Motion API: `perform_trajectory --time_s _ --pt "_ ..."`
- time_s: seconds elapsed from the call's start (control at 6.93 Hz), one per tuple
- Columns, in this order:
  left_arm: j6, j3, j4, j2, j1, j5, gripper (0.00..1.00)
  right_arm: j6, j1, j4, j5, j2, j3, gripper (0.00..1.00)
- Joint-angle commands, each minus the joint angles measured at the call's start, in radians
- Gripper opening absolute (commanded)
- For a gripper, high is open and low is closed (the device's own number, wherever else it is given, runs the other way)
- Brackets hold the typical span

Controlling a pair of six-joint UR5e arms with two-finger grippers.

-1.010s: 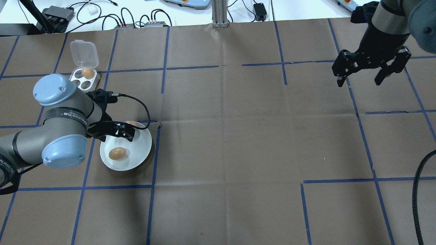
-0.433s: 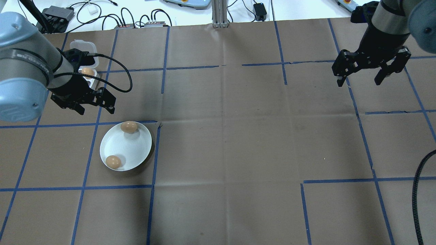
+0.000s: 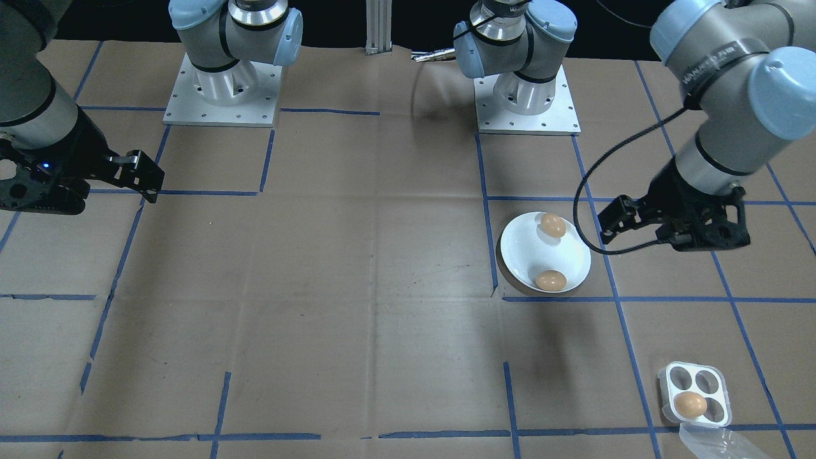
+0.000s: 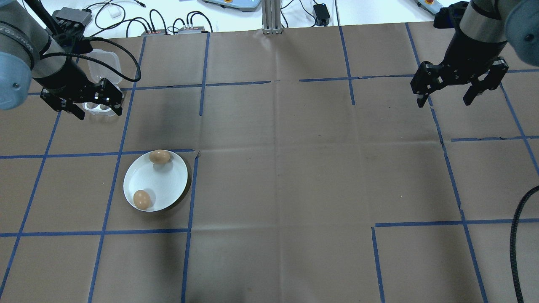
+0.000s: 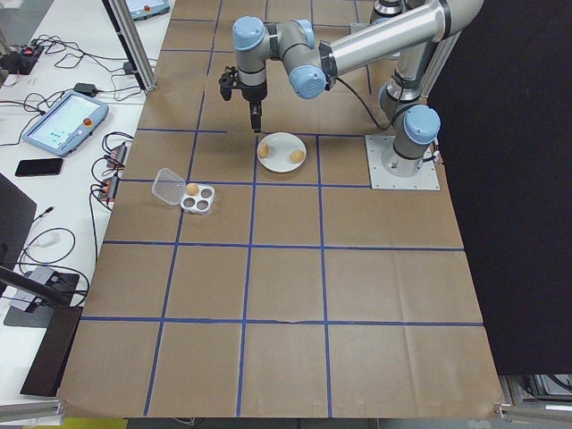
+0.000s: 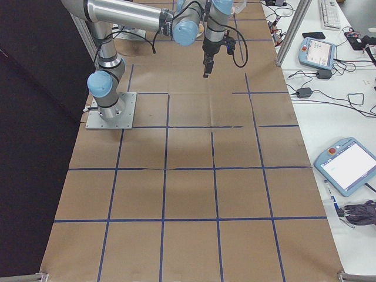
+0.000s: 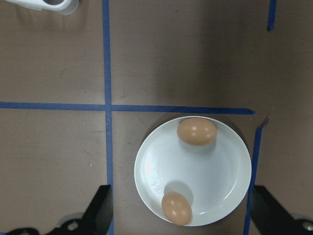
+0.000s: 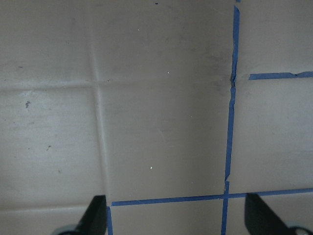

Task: Place egg on plate

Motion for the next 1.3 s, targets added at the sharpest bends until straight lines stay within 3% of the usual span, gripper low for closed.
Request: perform_trajectory --time_s 0.0,0.29,0.43,0.72,1.01,1.15 --pt "0.081 0.244 0.015 -0.198 0.031 0.002 1.0 0.0 0.0 0.001 0.001 0.0 0.0 1.0" --pt "0.127 0.493 0.009 -0.404 0.046 0.0 1.0 0.0 0.0 0.001 0.0 0.0 0.0 1.0" --pt "0.178 0.557 0.008 -0.473 0.052 0.003 1.0 0.0 0.0 -0.001 0.0 0.0 0.0 1.0" --pt "0.238 0.559 0.018 -0.532 0.08 -0.004 0.99 0.0 0.0 -0.001 0.0 0.0 0.0 1.0" --pt "0.232 0.502 0.023 -0.537 0.079 -0.006 0.99 0.0 0.0 0.001 0.0 0.0 0.0 1.0" --pt "0.235 0.453 0.123 -0.538 0.079 -0.004 0.99 0.0 0.0 0.001 0.0 0.0 0.0 1.0"
